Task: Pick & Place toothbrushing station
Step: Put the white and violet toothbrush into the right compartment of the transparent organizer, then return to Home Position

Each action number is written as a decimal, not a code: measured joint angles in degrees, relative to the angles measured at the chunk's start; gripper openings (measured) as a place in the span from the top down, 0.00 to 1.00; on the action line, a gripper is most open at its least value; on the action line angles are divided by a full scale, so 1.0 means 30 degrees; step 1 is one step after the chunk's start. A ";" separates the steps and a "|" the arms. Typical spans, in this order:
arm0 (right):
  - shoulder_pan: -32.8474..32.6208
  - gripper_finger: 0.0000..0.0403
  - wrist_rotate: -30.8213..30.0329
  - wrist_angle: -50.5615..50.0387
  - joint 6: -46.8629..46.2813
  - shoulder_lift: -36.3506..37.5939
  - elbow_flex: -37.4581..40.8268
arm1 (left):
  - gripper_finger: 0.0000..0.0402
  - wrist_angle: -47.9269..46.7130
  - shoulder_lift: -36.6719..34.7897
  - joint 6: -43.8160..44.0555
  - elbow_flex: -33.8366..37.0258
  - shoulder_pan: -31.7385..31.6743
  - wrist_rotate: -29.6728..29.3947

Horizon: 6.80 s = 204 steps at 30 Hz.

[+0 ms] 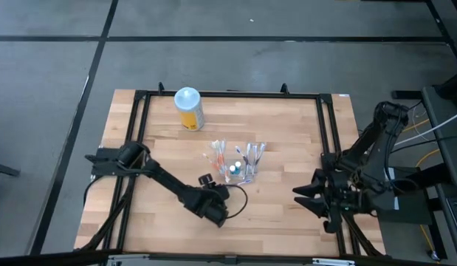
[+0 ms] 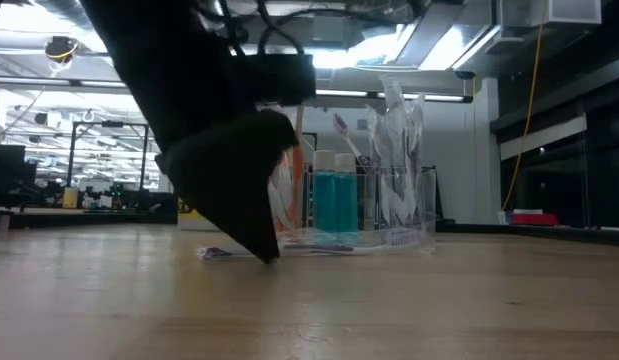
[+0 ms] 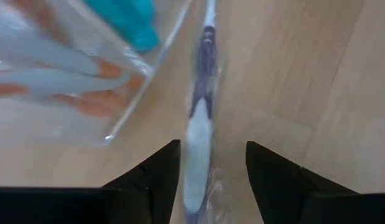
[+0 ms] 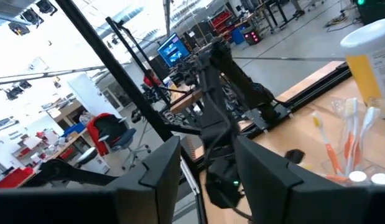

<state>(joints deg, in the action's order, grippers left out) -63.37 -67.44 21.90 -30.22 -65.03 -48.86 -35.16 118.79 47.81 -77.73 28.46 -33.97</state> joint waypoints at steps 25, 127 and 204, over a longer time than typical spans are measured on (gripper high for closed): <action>-0.1385 0.61 -0.0714 0.4308 -0.0226 -0.3392 -0.0399 | 1.00 0.3742 -0.2649 0.3122 -0.0080 0.2367 0.1816; 1.3500 0.96 0.7661 -0.2053 0.1843 -0.3282 0.4682 | 0.71 0.2944 -0.7704 0.3410 -0.0095 0.8636 -0.3278; 0.6801 0.41 0.7624 0.6825 0.7617 0.7377 0.5887 | 0.80 1.0938 -2.4613 -1.2494 1.0530 -0.5731 1.0151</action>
<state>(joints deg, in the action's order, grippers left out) -42.97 -44.56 42.37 -7.36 -42.89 -31.20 -2.34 44.95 10.32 -46.14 11.27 -3.52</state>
